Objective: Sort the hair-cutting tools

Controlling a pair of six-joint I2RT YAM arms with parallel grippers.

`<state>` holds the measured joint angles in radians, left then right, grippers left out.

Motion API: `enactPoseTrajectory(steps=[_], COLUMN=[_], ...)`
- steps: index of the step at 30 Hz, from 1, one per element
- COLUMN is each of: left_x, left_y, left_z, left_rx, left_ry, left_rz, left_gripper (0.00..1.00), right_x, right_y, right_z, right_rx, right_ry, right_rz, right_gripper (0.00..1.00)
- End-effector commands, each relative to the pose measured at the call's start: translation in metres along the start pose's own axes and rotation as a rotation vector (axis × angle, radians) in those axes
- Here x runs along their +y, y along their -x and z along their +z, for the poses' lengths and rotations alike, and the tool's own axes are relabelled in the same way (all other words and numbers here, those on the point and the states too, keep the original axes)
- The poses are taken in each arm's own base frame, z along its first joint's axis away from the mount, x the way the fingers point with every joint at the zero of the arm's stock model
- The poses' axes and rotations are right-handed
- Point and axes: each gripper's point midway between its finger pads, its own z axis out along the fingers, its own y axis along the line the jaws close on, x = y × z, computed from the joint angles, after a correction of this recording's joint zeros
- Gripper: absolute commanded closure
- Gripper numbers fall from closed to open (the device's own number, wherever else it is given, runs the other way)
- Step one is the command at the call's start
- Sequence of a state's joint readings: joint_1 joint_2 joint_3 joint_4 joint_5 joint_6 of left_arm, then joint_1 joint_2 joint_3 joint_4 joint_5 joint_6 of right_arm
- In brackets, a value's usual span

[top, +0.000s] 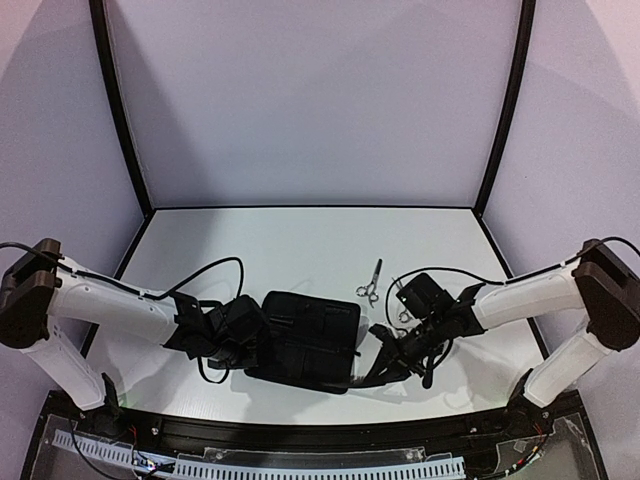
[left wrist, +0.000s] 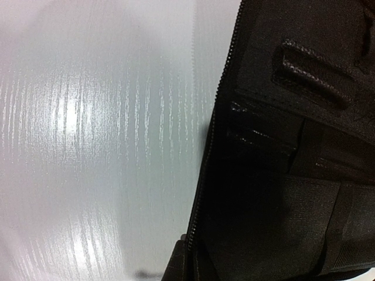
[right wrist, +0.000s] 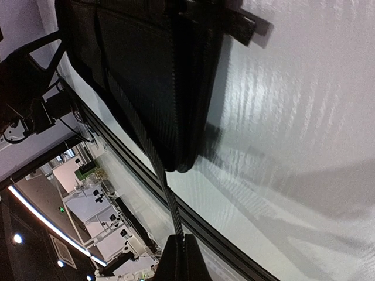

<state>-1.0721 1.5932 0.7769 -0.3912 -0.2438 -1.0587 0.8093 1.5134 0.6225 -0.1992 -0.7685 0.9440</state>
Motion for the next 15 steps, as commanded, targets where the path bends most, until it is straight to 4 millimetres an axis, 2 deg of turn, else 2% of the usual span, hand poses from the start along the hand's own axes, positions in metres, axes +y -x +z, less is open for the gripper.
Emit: enactPoseTrajectory(steps=[1,9,15], left_x=[0.023,0.02,0.012], left_y=[-0.062,-0.061,-0.059], left_z=[0.023,0.022,0.021], left_rx=[0.224,0.216,0.211], left_ry=[0.052,0.047,0.018], left_rz=[0.034,0.027,0.016], left_gripper=[0.99,0.99,0.99], right_x=[-0.009,-0.008,0.003], right_y=[0.013,0.024,0.029], right_z=[0.007,0.013,0.025], right_rx=[-0.024,-0.034,-0.014], right_ry=[-0.052,-0.063,-0.06], right_rz=[0.051,0.074,0.03], right_gripper=[1.0,1.0,1.0])
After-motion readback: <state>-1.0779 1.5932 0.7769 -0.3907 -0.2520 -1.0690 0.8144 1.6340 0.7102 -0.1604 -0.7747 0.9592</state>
